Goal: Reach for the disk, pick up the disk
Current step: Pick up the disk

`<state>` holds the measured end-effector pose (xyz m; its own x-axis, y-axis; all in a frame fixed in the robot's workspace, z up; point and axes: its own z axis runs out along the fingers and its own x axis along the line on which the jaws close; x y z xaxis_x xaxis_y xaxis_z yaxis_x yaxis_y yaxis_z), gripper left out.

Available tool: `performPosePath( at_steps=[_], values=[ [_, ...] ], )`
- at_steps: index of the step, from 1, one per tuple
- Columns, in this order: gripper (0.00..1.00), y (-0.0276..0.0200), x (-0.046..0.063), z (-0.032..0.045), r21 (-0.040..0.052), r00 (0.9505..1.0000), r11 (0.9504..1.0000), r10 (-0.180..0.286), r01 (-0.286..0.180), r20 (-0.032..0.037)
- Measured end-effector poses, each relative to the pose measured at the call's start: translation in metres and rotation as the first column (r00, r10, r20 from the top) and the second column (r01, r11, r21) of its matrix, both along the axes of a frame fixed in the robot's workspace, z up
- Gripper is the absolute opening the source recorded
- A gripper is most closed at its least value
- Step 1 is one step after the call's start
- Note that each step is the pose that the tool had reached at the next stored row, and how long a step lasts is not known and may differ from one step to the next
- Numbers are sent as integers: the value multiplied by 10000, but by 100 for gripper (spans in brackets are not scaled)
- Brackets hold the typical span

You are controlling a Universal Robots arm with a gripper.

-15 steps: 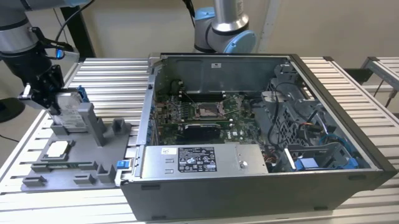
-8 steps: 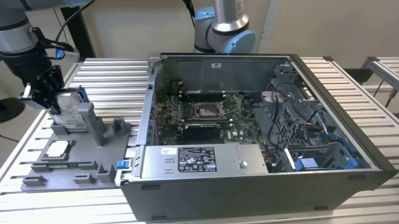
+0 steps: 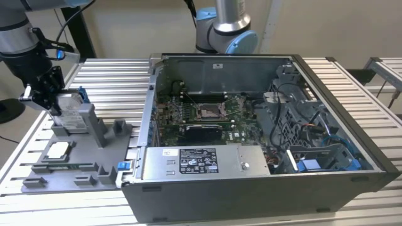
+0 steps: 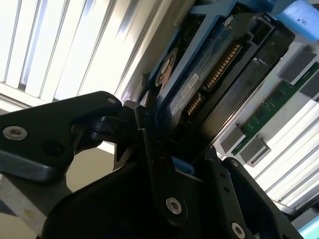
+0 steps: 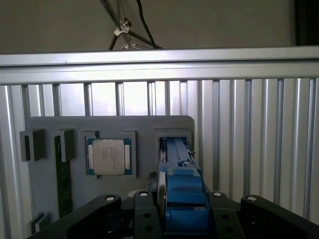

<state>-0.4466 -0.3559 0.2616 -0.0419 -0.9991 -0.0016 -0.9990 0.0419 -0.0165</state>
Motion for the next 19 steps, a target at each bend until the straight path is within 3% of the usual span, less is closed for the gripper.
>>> performPosePath(
  at_steps=[15, 19],
  values=[
    [0, 0, 0, 24, 6, 10000, 10000, -1, 1, 2],
    [0, 0, 0, 88, 6, 10000, 10000, 0, 0, 0]
  ],
)
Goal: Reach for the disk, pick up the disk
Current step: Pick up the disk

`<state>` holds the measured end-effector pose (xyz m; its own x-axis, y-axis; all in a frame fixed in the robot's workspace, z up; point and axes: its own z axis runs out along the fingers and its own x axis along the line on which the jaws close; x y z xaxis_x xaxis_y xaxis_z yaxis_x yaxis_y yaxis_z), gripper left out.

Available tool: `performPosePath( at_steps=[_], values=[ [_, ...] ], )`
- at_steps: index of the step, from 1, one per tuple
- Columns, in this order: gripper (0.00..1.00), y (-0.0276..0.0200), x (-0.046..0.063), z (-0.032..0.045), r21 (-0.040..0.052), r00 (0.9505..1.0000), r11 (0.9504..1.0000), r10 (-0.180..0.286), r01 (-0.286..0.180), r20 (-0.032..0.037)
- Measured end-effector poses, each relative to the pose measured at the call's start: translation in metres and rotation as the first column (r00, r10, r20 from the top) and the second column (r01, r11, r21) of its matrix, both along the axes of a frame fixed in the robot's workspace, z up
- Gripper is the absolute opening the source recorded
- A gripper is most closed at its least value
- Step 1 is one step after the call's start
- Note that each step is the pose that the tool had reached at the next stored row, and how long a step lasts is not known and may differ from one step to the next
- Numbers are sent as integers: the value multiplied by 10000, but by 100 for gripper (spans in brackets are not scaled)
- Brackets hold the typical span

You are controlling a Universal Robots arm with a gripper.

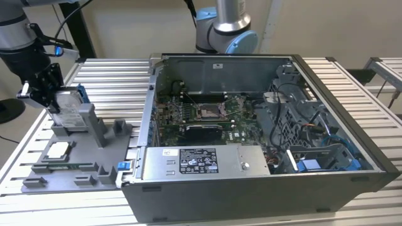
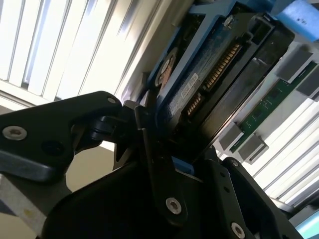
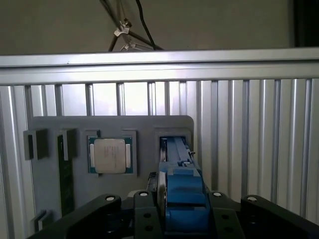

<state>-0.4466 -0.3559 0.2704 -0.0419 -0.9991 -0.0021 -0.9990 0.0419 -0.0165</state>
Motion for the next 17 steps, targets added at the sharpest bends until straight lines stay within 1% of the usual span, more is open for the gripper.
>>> performPosePath(
  at_steps=[4, 17],
  values=[
    [0, 0, 0, 87, 0, 10000, 10000, 0, 0, 0],
    [0, 0, 0, 315, 0, 10000, 10000, 0, 0, 1]
  ],
)
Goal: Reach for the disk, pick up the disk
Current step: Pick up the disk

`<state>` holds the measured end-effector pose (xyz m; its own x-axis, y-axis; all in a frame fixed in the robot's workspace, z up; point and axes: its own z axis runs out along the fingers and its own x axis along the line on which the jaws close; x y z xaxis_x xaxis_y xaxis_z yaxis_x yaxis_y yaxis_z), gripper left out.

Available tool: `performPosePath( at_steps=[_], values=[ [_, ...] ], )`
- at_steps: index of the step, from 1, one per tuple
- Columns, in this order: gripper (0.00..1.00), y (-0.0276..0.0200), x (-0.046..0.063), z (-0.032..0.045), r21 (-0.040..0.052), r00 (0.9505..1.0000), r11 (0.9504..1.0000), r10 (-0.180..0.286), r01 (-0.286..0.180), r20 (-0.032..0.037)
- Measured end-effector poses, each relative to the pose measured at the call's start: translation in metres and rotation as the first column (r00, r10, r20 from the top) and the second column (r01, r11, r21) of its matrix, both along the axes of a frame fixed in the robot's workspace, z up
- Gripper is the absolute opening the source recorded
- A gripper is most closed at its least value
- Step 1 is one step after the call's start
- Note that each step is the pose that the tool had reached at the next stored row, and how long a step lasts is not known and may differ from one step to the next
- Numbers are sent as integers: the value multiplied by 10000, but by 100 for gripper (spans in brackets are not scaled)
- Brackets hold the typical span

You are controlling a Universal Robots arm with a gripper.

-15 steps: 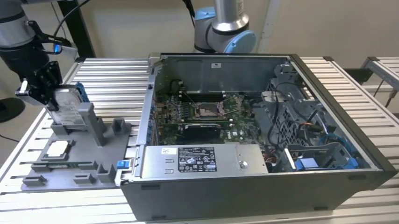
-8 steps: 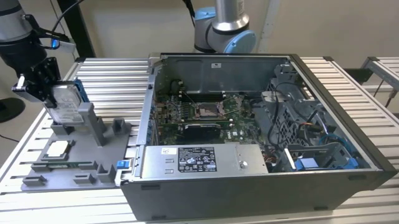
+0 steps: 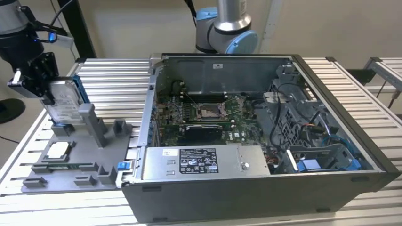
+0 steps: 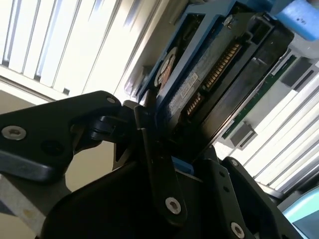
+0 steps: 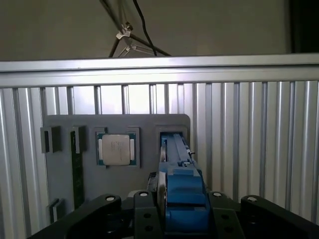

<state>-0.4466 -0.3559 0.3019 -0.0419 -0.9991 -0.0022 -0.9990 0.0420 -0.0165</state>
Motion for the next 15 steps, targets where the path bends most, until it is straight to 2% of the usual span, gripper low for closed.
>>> performPosePath(
  at_steps=[15],
  values=[
    [0, 0, 0, 286, 0, 10000, 10000, 0, 0, 0]
  ],
)
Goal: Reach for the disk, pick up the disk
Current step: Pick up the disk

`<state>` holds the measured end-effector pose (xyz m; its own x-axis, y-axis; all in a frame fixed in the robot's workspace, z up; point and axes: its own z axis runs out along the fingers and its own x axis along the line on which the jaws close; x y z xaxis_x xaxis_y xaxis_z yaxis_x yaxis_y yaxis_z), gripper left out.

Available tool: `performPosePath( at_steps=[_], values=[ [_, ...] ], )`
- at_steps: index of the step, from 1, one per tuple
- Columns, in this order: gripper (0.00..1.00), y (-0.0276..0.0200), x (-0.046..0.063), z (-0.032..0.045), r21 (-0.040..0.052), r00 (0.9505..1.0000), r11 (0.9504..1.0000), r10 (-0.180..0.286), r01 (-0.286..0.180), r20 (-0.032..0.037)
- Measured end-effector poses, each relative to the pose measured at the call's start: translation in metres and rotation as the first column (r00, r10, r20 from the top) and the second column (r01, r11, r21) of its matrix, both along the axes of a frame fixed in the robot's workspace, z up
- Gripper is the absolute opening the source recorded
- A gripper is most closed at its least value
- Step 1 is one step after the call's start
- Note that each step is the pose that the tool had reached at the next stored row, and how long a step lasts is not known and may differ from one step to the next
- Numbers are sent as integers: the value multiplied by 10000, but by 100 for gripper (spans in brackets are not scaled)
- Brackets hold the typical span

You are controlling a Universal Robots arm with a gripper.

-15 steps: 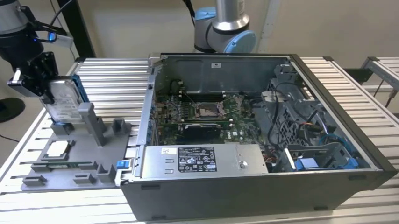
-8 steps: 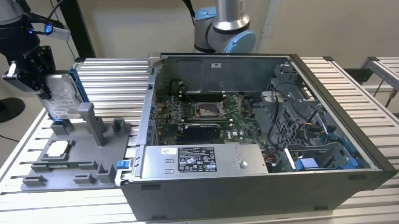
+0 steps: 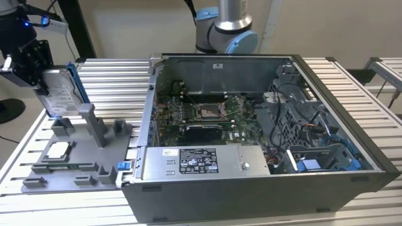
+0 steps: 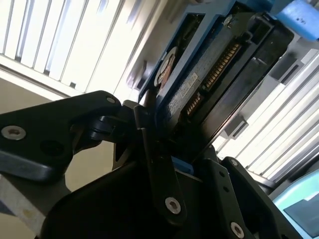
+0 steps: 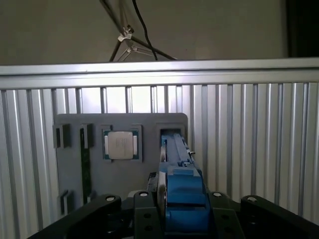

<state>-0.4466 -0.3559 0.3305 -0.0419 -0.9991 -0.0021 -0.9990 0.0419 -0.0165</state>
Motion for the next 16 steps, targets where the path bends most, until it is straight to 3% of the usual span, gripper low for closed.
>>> performPosePath(
  at_steps=[16],
  values=[
    [0, 0, 0, 293, 0, 10000, 10000, 0, 0, 0]
  ],
)
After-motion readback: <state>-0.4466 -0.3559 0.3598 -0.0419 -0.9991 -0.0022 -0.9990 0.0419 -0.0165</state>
